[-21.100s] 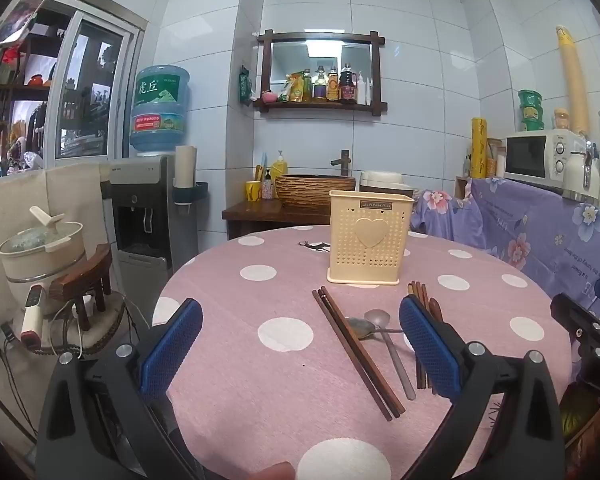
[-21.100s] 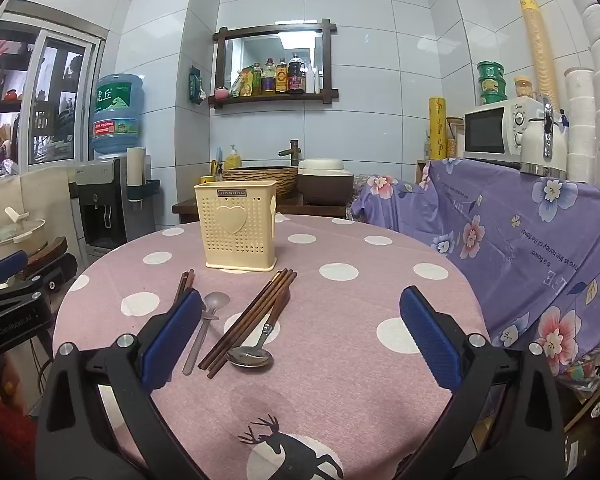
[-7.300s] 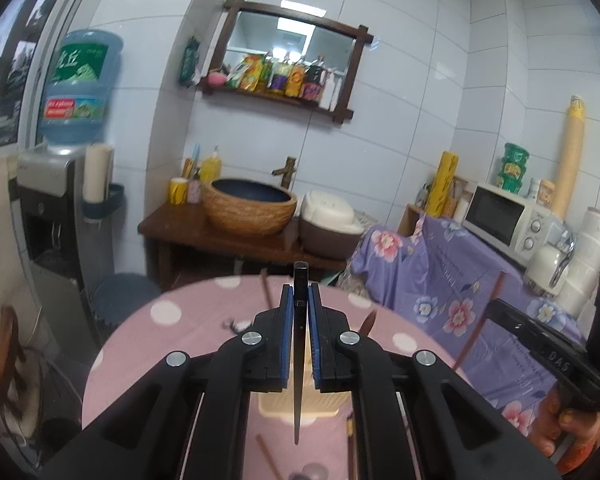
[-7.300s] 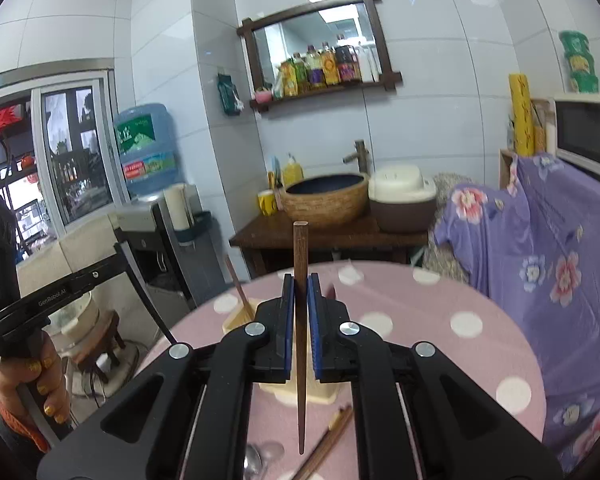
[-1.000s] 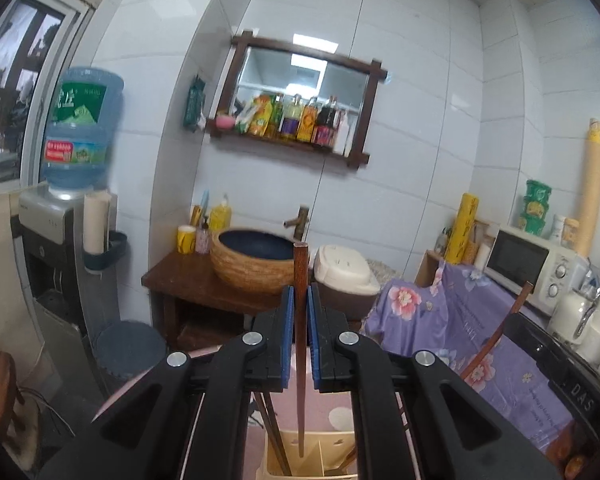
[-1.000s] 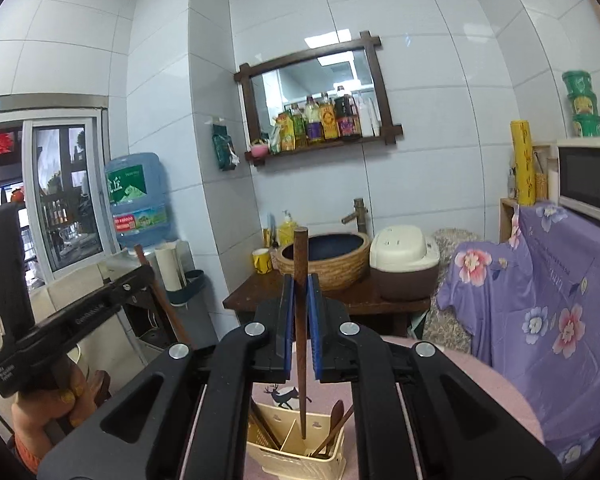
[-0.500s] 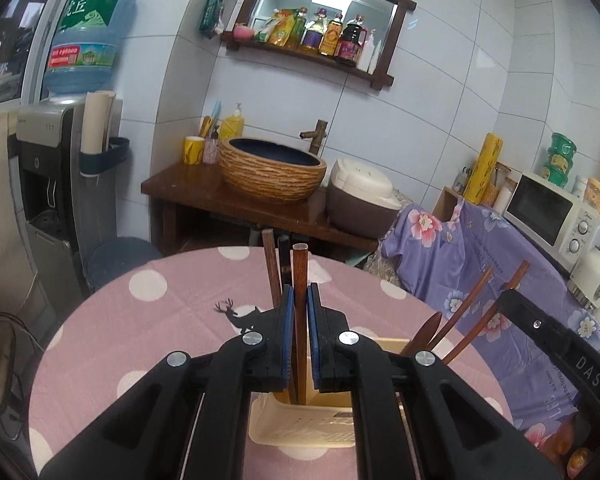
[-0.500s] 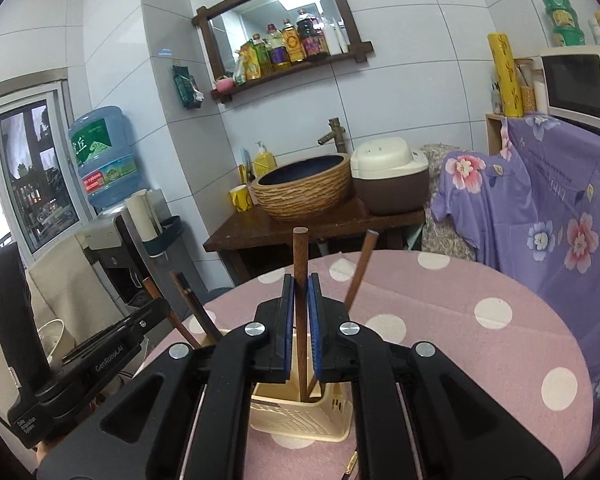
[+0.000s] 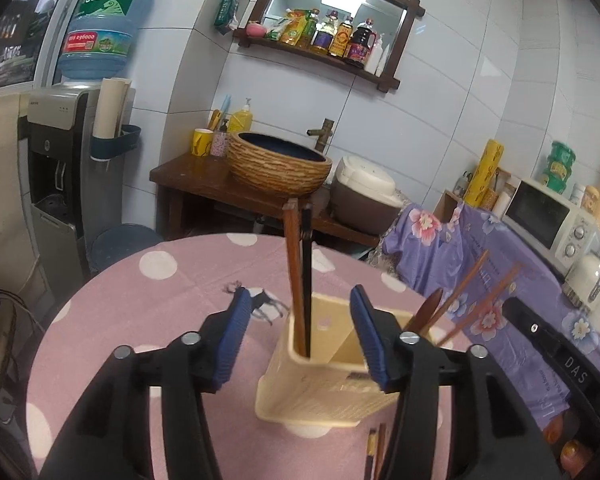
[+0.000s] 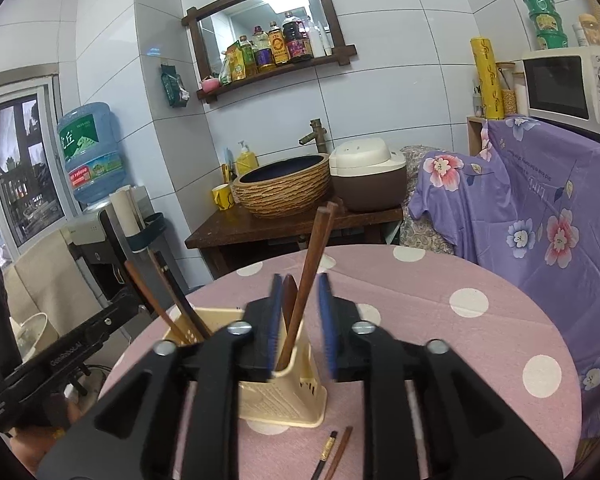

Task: Organize utensils
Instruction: 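Open the right tool into the holder while the left tool releases its chopstick there, then move the left tool to the metal spoon while the right tool approaches the brown chopstick, then grasp the metal spoon with the left tool while the right tool grasps the brown chopstick, then lift the spoon over the holder with the left tool while the right tool lifts the chopstick, then open the left tool dropping the spoon while the right tool drops the chopstick into the holder, then move the left tool to the pale spoon while the right tool approaches the black chopstick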

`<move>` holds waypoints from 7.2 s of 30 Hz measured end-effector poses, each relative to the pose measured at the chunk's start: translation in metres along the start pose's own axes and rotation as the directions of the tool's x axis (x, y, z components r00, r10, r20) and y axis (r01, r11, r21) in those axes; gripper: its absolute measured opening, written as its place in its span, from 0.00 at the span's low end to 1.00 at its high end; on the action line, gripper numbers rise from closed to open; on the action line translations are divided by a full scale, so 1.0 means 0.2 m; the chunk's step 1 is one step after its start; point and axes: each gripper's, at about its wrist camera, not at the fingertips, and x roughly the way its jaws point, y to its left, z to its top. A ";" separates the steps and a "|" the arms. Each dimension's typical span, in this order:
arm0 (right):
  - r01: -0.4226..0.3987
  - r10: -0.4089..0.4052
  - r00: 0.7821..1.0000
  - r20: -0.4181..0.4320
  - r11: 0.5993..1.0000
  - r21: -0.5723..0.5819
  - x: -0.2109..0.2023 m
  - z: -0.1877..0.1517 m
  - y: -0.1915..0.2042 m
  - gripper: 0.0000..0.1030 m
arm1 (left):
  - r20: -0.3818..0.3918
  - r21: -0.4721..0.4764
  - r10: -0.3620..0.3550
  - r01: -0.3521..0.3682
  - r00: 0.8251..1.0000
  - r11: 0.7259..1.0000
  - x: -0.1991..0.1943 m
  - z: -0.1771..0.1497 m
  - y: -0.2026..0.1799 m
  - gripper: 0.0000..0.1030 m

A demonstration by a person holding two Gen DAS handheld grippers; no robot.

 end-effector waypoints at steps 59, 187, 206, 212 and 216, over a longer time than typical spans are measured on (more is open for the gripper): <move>0.109 -0.114 0.889 -0.444 0.993 -0.037 -0.22 -0.98 -0.18 0.49 | -0.408 0.270 0.166 -0.055 0.898 0.961 -0.12 -0.97 -0.01 0.44; -0.024 0.038 0.982 0.185 0.996 -0.080 -0.21 0.47 0.24 0.07 | 0.132 0.139 0.052 -0.070 0.990 0.988 0.03 0.28 -0.19 0.36; -0.004 0.006 0.999 0.035 0.999 -0.054 0.08 0.01 0.13 0.07 | -0.001 0.179 0.070 -0.069 0.998 0.981 0.22 -0.10 -0.12 0.36; 0.021 -0.017 0.997 0.071 0.998 -0.052 0.03 -0.04 0.11 0.34 | 0.013 0.190 0.047 -0.049 0.999 0.981 0.14 -0.12 -0.14 0.56; 0.025 -0.020 0.997 0.077 0.998 -0.059 -0.09 -0.12 0.08 0.43 | 0.026 0.210 0.066 -0.070 0.997 0.975 0.01 -0.17 -0.13 0.65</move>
